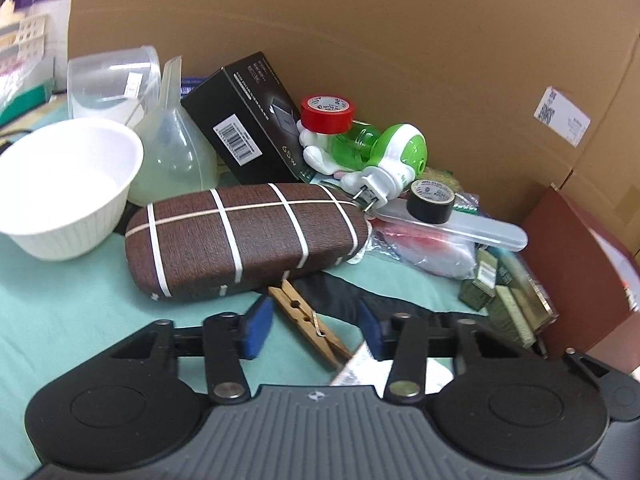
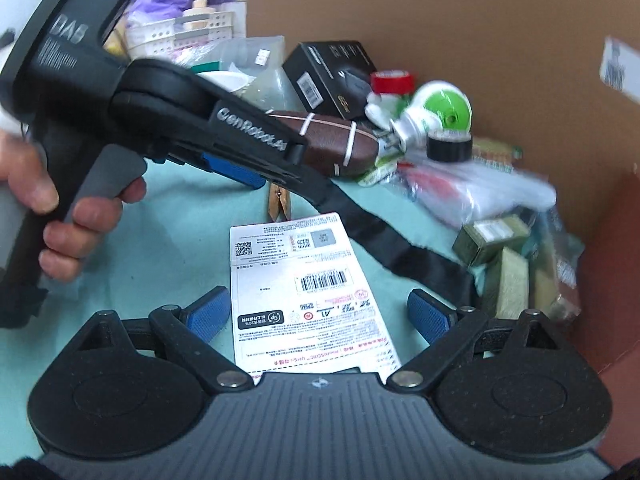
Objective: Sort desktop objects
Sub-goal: 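Move the left gripper to the wooden clothespin while the right gripper approaches the white card, then close the left gripper on the clothespin while the right gripper grasps the white card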
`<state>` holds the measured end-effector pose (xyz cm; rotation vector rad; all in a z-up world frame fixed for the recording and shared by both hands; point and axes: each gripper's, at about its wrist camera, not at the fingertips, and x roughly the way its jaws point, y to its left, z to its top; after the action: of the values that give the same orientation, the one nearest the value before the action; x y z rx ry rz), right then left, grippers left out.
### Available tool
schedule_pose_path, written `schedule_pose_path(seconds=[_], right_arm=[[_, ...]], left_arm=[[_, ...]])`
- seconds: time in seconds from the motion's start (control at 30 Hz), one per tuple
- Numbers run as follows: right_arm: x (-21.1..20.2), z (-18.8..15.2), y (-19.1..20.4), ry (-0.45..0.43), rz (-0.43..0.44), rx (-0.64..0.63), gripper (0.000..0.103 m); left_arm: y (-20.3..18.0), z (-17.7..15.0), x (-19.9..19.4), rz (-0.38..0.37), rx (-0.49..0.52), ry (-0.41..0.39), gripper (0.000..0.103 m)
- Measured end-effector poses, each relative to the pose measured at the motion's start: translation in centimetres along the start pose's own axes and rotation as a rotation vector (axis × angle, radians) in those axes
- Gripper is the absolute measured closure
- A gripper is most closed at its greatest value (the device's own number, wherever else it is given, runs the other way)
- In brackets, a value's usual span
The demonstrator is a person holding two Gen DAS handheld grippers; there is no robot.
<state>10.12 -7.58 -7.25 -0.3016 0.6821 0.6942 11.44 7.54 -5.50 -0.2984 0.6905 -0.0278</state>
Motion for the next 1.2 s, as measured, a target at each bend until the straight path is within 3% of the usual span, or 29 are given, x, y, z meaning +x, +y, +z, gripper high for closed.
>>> schedule_pose_path(seconds=[0.1, 0.2, 0.37, 0.5, 0.6, 0.67, 0.7, 0.73, 0.77, 0.93, 1.2], right_arm=[[-0.3, -0.3, 0.5, 0.005, 0.001, 0.009, 0.01], [-1.1, -0.8, 1.1, 0.023, 0.022, -0.002, 0.01], [-2.1, -1.1, 2.8, 0.064, 0.043, -0.021, 0.01], [-2.0, -1.1, 3.5, 0.065, 0.065, -0.043, 0.011], [-1.8, -0.9, 3.5, 0.069, 0.056, -0.024, 0.011], [-1.8, -0.8, 3.6, 0.071, 0.047, -0.014, 0.015], [-1.8, -0.8, 3.6, 0.071, 0.047, -0.007, 0.019], [-2.0, -0.8, 3.6, 0.07, 0.047, -0.001, 0.03], [-2.2, -0.8, 3.6, 0.074, 0.042, 0.002, 0.03], [-2.4, -0.9, 4.0, 0.083, 0.01, -0.003, 0.03], [-4.5, -1.3, 4.2, 0.037, -0.022, 0.015, 0.03]], left_arm=[[0.2, -0.2, -0.2, 0.001, 0.047, 0.004, 0.072], [0.6, -0.4, -0.6, -0.055, 0.073, 0.032, 0.079], [1.0, -1.0, -1.3, -0.118, 0.097, 0.062, 0.08], [0.7, -1.0, -1.2, -0.128, 0.075, 0.066, 0.066], [-0.1, -1.0, -0.9, -0.109, 0.099, 0.054, 0.064], [-0.6, -1.0, -0.7, -0.091, 0.14, 0.048, 0.068], [-0.8, -1.1, -0.7, -0.073, 0.162, 0.048, 0.081], [-0.8, -1.1, -0.7, -0.055, 0.168, 0.049, 0.086], [-0.6, -1.1, -0.7, -0.062, 0.157, 0.053, 0.089], [0.4, -1.3, -1.0, -0.098, 0.079, 0.051, 0.089], [-0.1, -1.5, -1.4, -0.115, 0.115, 0.068, 0.092]])
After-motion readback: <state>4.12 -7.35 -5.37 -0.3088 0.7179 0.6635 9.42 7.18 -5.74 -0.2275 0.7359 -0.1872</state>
